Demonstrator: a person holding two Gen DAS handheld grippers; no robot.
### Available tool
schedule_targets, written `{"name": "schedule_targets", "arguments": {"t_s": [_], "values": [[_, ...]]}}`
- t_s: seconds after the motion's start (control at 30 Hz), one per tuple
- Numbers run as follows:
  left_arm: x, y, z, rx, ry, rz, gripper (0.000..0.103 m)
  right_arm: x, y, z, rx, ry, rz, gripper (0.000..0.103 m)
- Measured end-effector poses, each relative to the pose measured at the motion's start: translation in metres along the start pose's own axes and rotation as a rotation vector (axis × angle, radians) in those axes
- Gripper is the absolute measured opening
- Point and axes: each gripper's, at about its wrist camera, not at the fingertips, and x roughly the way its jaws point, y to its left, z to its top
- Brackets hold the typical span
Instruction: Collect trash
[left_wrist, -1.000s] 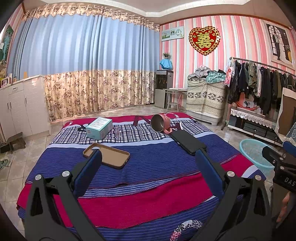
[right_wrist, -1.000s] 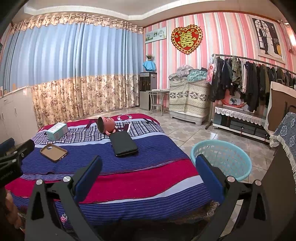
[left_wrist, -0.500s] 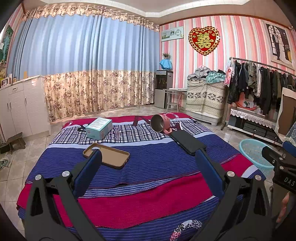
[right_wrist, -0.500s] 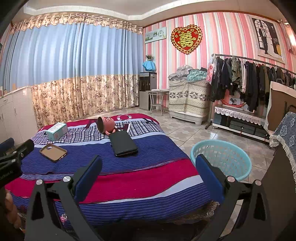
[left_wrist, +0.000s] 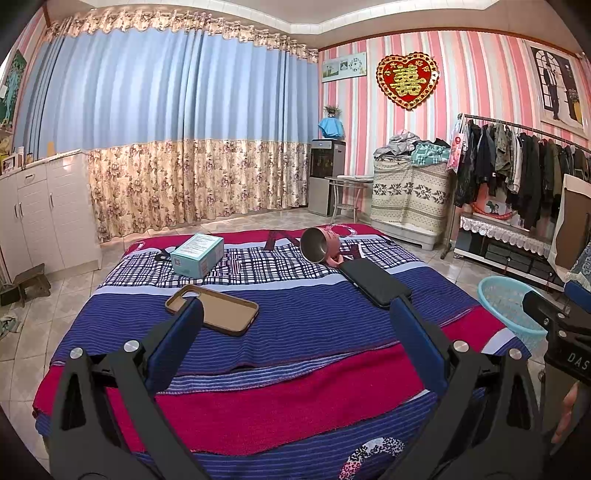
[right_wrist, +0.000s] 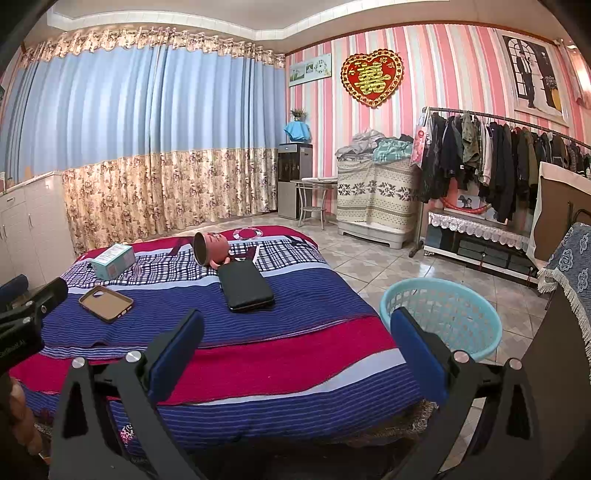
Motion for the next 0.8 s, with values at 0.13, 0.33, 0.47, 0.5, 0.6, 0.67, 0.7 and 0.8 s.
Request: {"name": "schedule_targets", "arguments": {"t_s": [0.13, 0.33, 0.47, 0.5, 0.6, 0.67, 0.7, 0.8], "values": [[0.0001, -0.0001, -0.0006, 0.0, 0.002, -0.001, 0.098, 0.0, 0.0001, -0.0002, 0.0, 0.0, 0.0, 0.098], [0.0, -0.0002, -0.0009, 0.0, 0.001, -0.001, 0.098, -0.0008, -0.0005, 0.0003, 0.003, -0.002, -0.001, 0.098], [0.0001, -0.0001, -0.0012, 0.0, 0.001, 0.0, 0.098, -0.0011, -0.0003, 0.0002, 0.002, -0.001, -0.001, 0.098], [0.0005, 0.0006, -0.0011, -0.001, 0.002, 0.001, 0.098, -0.0007, -0.001, 0.0006, 0.001, 0.0, -0.001, 0.098], [-0.0002, 0.0017, -0.0007, -0.001, 0.001, 0.001, 0.098, -0.0008, -0.0018, 0.0026, 0.0, 0.002, -0.002, 0.098], [-0.0001, 0.0019, -0.0008, -0.001, 0.0, 0.001, 0.098, -0.0011, -0.0008, 0.0018, 0.001, 0.001, -0.002, 0.098], [0.0003, 0.0026, -0.0007, -0.001, 0.0, 0.0, 0.098, -0.0009, -0.0011, 0.002, 0.002, 0.001, -0.002, 0.098], [0.0006, 0.0027, -0.0009, 0.0, 0.003, 0.0, 0.098, -0.0006, -0.001, 0.0018, 0.003, 0.002, -0.002, 0.098]]}}
